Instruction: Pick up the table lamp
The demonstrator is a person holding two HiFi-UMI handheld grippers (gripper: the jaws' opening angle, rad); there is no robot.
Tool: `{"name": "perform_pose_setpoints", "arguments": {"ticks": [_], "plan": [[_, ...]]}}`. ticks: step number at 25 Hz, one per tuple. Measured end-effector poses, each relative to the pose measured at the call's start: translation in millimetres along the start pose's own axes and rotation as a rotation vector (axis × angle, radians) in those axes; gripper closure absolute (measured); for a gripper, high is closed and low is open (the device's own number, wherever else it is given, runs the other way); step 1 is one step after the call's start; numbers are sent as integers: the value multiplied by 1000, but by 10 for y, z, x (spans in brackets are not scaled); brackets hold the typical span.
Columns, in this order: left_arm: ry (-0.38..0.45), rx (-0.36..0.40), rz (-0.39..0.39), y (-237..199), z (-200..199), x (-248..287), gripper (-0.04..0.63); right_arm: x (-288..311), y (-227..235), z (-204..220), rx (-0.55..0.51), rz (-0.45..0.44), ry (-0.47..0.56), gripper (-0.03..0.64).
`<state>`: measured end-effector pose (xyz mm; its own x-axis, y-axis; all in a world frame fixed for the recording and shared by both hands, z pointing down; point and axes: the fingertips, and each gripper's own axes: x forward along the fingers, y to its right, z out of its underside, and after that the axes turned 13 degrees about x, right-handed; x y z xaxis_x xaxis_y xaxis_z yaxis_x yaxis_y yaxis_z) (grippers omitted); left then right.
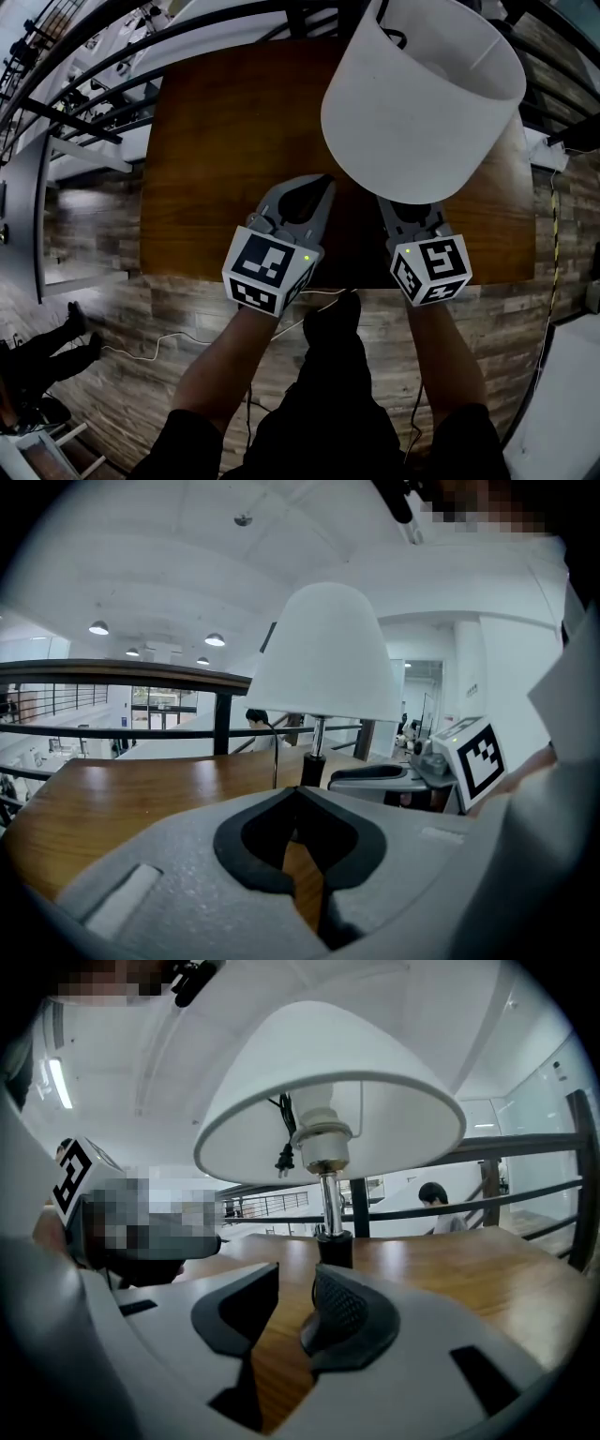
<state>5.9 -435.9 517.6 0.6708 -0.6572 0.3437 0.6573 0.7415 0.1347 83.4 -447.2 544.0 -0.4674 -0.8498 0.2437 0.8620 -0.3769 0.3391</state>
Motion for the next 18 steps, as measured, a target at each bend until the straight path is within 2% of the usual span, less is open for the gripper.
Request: {"name": "perform_pose_setpoints", "arguments": {"ticks": [8, 14, 18], "plan": [[-23, -16, -13, -67, 95, 123, 589, 182, 158, 0, -28, 66, -7, 436], [-41, -23, -18, -157, 192, 176, 589, 273, 203, -35, -96, 113, 43, 435], [-52, -18, -13, -134, 218, 185, 589, 235, 217, -8, -88, 130, 46, 436]]}}
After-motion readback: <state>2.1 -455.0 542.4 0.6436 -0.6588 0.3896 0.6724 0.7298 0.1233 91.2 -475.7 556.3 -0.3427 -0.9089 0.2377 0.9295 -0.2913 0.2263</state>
